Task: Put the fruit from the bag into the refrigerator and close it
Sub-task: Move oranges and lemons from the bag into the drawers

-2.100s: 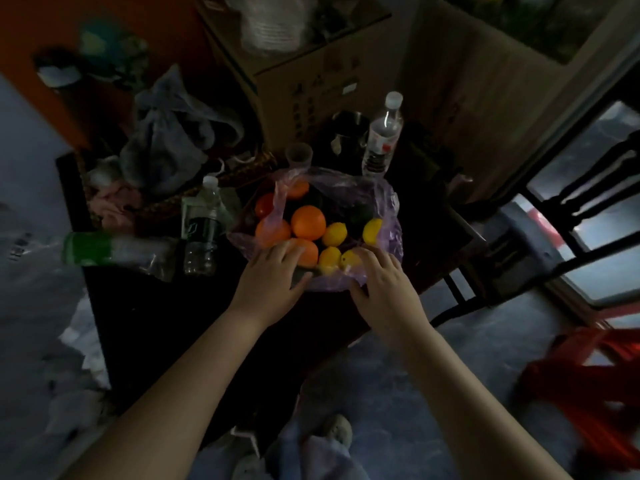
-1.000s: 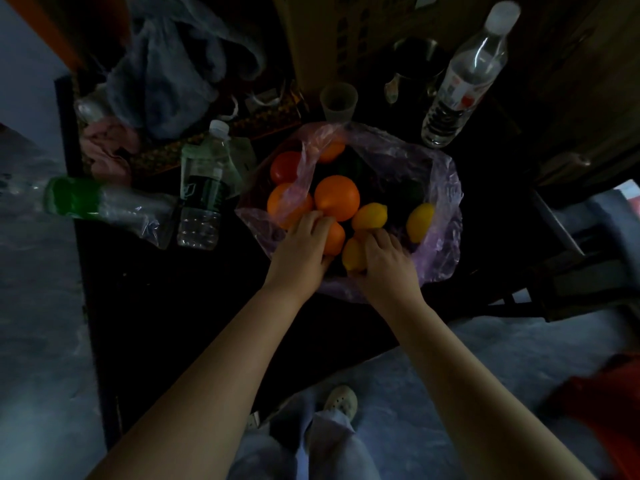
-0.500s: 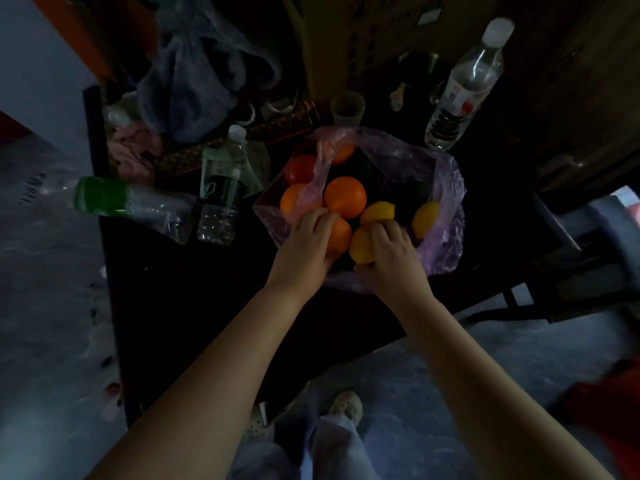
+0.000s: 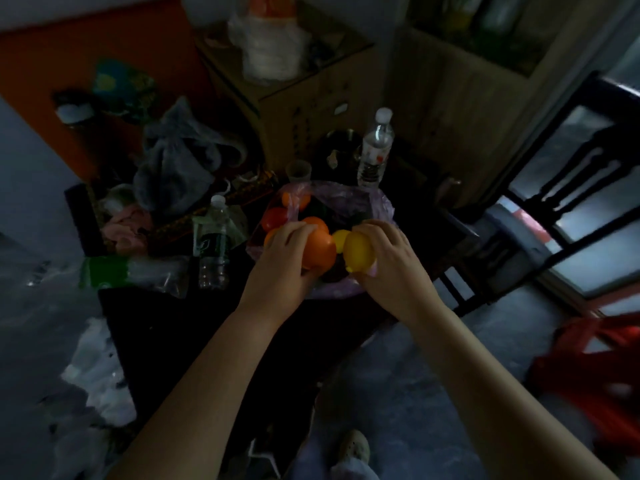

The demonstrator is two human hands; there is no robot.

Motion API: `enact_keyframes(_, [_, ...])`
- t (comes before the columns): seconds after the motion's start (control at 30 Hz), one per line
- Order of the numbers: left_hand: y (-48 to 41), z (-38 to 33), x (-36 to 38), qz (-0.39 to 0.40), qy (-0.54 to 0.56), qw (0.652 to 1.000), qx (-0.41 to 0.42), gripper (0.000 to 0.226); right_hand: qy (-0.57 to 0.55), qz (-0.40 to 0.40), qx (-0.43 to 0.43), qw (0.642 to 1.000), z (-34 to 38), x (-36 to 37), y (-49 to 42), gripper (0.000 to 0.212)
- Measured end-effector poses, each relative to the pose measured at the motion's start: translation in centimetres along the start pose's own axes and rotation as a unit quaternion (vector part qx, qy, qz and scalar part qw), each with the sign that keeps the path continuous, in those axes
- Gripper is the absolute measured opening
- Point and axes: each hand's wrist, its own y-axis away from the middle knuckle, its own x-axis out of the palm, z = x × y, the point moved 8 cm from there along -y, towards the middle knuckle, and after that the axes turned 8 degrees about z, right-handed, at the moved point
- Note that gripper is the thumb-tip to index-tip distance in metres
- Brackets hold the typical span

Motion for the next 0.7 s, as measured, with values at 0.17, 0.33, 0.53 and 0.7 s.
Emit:
enact_keyframes(0.17, [3.3,-2.9,-2.2,0.013,0.032,0.996,0.082,0.061,0.03,-0.051,0.015,0.998,4.7,-2.8,5.5,0.066])
enact_keyframes(0.33, [8.0,-4.4,-4.6,0.044,0.041,0.984,0.165,0.061,0.061,-0.1,0.063,0.991,9.9,-3.0,11.5,0.073])
enact_keyframes(0.53, [13.9,-6.9,-6.5,0.071,0.033,0.959,0.272,0.061,0.083,-0.163,0.148,0.972,15.5,-2.7,19.4,0.067])
enact_keyframes(0.7, [18.9,-11.6,-5.2,0.115,0.056,0.925,0.357,0.062,0.112,-0.213,0.233,0.942,18.5,-4.1,27.9,0.066])
